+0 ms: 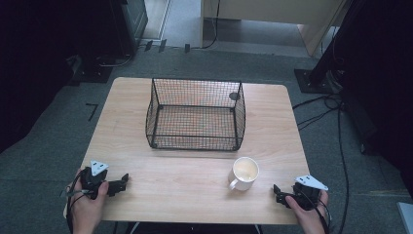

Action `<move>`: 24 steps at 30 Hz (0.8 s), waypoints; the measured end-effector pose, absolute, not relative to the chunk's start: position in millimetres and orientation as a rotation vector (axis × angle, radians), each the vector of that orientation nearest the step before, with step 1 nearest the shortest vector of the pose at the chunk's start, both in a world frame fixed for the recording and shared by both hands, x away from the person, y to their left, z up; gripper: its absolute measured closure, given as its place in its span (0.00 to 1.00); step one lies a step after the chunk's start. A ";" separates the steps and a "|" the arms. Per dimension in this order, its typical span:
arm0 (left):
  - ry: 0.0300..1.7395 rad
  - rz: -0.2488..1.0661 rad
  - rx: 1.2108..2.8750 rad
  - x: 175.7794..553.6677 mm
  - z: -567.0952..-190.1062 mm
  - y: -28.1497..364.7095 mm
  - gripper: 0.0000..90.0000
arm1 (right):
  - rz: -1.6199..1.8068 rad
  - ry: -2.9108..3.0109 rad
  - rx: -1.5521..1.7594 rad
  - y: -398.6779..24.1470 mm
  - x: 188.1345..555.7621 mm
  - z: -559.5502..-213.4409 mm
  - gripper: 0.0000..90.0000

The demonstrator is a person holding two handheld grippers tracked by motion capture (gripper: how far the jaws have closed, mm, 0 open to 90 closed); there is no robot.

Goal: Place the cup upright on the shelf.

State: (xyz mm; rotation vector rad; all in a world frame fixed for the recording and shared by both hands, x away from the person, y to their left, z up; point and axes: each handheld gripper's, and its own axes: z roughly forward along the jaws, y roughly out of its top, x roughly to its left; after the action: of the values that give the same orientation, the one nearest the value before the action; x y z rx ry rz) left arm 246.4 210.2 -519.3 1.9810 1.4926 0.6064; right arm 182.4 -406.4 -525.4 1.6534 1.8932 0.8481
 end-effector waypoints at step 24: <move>1.493 0.605 1.982 249.0 -519.1 210.0 0.00 | 1.155 2.002 1.446 -343.1 166.4 -497.0 0.00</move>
State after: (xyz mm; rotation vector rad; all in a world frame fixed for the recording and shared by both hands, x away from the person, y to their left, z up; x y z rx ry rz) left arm 249.0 210.0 -519.1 1.9824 1.4932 0.6054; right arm 166.4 -343.1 -497.0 1.4456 2.0023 1.1554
